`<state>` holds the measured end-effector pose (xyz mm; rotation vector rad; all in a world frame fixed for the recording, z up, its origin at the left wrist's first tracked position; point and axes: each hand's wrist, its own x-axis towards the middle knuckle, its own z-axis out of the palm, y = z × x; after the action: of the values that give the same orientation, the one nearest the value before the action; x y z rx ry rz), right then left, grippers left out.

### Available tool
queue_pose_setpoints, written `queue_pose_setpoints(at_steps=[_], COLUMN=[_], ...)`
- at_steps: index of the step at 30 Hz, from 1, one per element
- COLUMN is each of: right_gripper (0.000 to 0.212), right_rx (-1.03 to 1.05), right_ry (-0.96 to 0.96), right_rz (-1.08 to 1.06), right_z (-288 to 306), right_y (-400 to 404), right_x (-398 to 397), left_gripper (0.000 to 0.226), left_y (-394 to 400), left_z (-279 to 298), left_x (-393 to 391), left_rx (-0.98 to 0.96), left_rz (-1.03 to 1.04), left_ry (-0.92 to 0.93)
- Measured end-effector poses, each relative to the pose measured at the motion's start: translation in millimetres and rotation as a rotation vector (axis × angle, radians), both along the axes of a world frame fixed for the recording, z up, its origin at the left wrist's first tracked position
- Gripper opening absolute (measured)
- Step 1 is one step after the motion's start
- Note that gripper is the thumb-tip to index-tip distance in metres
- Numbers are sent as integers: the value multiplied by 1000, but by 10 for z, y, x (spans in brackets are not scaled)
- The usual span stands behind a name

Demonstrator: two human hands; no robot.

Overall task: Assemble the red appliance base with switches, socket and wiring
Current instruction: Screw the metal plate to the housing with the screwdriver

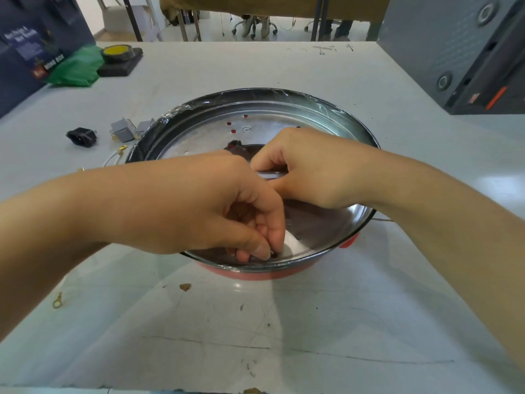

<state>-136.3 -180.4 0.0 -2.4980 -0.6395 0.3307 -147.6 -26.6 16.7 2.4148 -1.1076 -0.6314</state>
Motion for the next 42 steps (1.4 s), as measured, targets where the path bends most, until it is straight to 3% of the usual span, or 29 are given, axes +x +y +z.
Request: queue_pose_setpoints(at_steps=[9, 14, 23, 28, 33, 40, 42], right_gripper=[21, 21, 20, 49, 23, 17, 25], right_rx=[-37, -57, -60, 5, -42, -19, 5], right_ry=[-58, -58, -30, 7, -10, -10, 7], right_rz=[10, 15, -4, -37, -22, -40, -48], right_z=[-12, -22, -9, 20, -2, 3, 10], right_y=[-4, -1, 6, 20, 28, 31, 26], right_x=[14, 22, 22, 11, -1, -16, -19], left_gripper=[7, 8, 12, 9, 11, 11, 12], left_y=[-21, 39, 86, 137, 130, 125, 143], left_z=[9, 21, -50, -117, -87, -101, -108], left_x=[6, 24, 8, 7, 13, 27, 45], left_rx=[37, -27, -152, -229, -224, -220, -221], left_rz=[-61, -139, -205, -147, -186, -188, -173], left_ry=[-59, -17, -133, -104, -114, -73, -45])
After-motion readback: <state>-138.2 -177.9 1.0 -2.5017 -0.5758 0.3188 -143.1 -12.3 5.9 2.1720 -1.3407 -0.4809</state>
